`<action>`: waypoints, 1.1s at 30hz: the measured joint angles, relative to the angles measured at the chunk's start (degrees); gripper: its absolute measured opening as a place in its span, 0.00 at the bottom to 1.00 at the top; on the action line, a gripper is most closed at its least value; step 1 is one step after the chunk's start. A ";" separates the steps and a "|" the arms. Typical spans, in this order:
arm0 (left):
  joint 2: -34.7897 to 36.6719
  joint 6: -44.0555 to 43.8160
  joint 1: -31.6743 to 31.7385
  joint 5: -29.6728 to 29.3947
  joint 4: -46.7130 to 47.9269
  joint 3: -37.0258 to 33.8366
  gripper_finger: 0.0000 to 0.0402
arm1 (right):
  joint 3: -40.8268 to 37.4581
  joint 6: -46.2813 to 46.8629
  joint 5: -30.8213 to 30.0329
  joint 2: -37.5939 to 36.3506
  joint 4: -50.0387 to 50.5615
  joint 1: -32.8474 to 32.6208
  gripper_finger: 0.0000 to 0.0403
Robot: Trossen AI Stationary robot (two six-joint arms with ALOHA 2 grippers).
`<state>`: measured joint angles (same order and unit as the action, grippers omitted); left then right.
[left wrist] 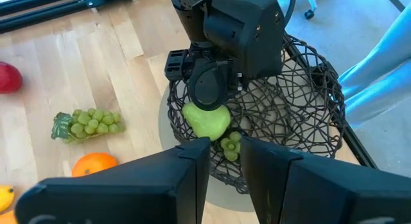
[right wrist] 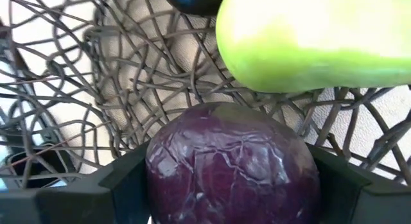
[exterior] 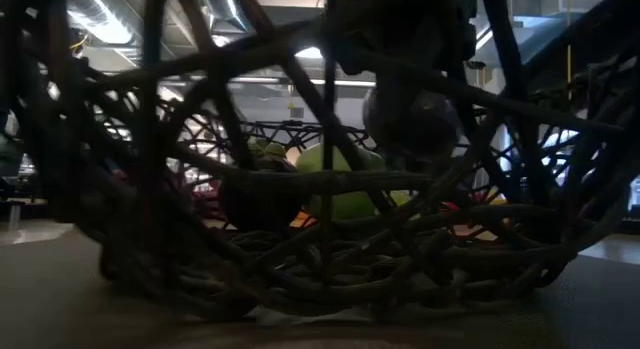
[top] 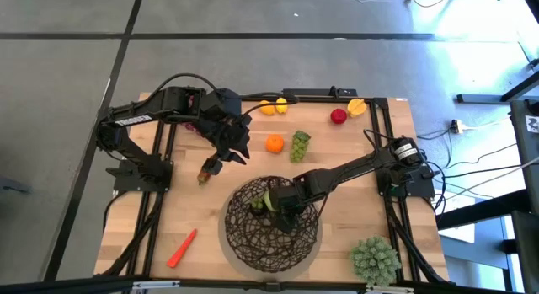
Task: Build produce basket
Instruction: Put the plum into the mesh basket, then put the orange into the mesh basket
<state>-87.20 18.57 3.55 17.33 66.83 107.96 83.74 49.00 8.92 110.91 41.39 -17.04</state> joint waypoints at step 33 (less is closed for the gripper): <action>0.00 0.00 0.01 0.03 -0.03 0.00 0.19 | 10.22 -1.54 -7.28 0.00 9.29 0.28 0.83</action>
<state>-87.20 18.57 3.56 17.35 66.79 107.96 93.97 47.47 1.64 110.91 50.68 -16.75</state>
